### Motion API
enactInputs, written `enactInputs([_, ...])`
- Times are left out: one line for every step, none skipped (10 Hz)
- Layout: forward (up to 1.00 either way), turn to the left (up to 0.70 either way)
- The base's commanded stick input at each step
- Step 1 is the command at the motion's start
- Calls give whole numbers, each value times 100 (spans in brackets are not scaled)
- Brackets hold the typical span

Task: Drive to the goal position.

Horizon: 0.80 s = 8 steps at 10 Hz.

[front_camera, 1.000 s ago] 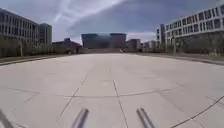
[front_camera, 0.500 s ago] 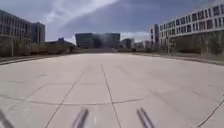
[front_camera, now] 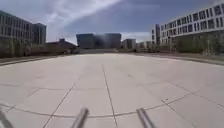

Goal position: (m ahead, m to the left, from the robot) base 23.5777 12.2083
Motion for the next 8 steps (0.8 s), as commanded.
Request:
enactInputs([50,0])
enactInputs([50,0])
enactInputs([50,0])
enactInputs([50,0])
enactInputs([50,0])
enactInputs([50,0])
enactInputs([50,0])
enactInputs([50,0])
